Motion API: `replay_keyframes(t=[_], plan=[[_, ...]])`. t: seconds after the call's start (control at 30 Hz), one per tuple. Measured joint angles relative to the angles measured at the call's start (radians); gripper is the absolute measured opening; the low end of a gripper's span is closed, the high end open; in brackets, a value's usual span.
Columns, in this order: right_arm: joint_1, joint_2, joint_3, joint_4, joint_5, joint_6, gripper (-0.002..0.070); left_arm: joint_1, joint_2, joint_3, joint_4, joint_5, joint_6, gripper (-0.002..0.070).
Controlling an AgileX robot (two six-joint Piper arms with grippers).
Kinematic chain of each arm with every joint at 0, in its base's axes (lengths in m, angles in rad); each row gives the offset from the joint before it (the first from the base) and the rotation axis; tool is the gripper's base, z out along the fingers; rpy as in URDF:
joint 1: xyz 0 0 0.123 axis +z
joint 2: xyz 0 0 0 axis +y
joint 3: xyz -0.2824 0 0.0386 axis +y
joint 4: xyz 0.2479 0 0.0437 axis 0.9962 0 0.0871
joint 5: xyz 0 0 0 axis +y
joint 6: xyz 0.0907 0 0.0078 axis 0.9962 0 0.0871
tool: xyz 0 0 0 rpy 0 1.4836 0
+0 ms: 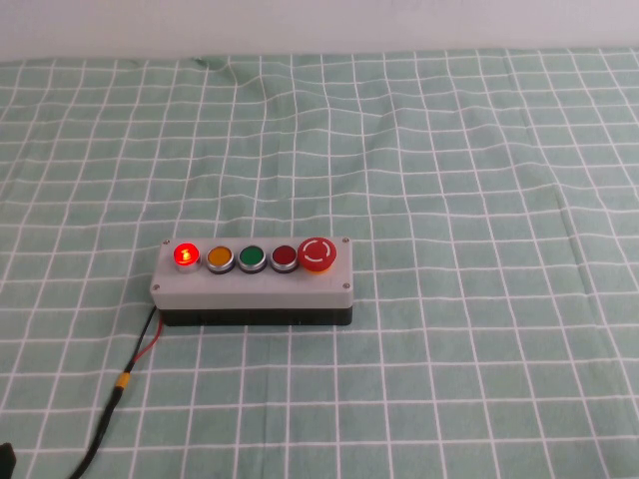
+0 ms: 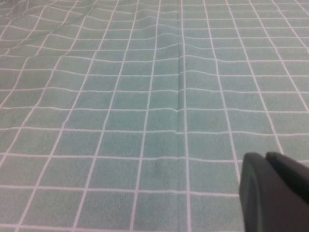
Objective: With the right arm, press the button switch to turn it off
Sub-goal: 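Press the lit red button on the button box to turn it off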
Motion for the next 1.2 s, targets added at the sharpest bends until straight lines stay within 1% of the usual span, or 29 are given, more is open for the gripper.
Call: replay_keyframes(t=[0.67,0.77,0.97,1.2], plan=[[0.000,0.000,0.000,0.014,-0.011,0.000,-0.0016,0.000,0.000,0.000,0.000,0.000,0.000,-0.0003],[0.000,0.000,0.000,0.014,-0.071,0.000,-0.0017,0.000,0.000,0.000,0.000,0.000,0.000,-0.0003],[0.000,0.000,0.000,0.016,-0.287,0.000,-0.0016,0.000,0.000,0.000,0.000,0.000,0.000,-0.0003],[0.000,0.000,0.000,0.017,-0.474,0.000,-0.0016,0.000,0.000,0.000,0.000,0.000,0.000,-0.0003]])
